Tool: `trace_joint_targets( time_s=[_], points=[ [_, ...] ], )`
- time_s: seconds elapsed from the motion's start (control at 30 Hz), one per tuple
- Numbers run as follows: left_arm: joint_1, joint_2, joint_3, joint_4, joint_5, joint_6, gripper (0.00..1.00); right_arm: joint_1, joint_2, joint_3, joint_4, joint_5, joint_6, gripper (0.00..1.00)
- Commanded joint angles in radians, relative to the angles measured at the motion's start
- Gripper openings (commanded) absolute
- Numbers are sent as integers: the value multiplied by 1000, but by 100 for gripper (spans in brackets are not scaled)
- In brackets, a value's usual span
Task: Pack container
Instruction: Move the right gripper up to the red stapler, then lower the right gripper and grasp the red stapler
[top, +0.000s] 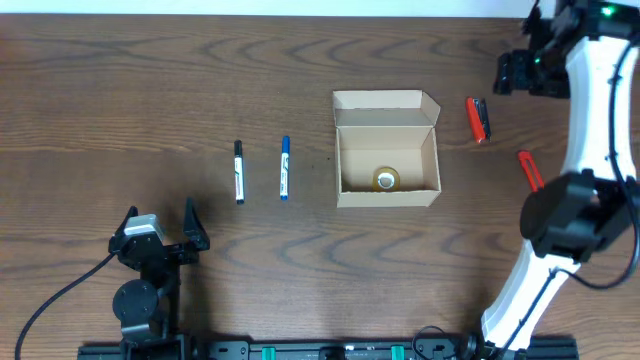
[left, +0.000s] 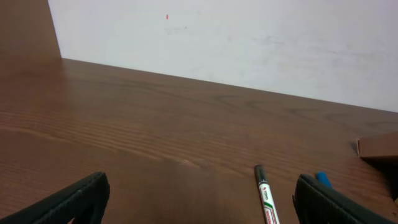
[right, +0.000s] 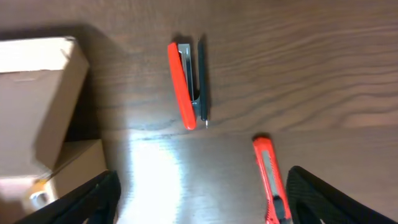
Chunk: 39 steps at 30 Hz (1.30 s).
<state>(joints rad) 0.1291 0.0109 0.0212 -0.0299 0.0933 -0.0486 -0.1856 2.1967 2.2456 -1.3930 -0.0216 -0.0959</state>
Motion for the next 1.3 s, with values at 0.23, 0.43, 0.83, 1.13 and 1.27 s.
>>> trace_joint_targets(
  time_s=[0.23,0.43,0.83,1.13,1.27],
  points=[
    [1,-7,-16,-38,8,3,95,4,128,2,41,-33,-98,82],
    [1,-7,-16,-38,8,3,95,3,214,2,57,-63,-161,82],
    [1,-7,-16,-38,8,3,95,4,290,2,96,-35,-171,82],
    [1,-7,-16,-37,8,3,95,4,291,-7,97,-35,-171,82],
    [1,-7,-16,-38,8,3,95,4,291,-13,96,-35,-170,82]
  ],
)
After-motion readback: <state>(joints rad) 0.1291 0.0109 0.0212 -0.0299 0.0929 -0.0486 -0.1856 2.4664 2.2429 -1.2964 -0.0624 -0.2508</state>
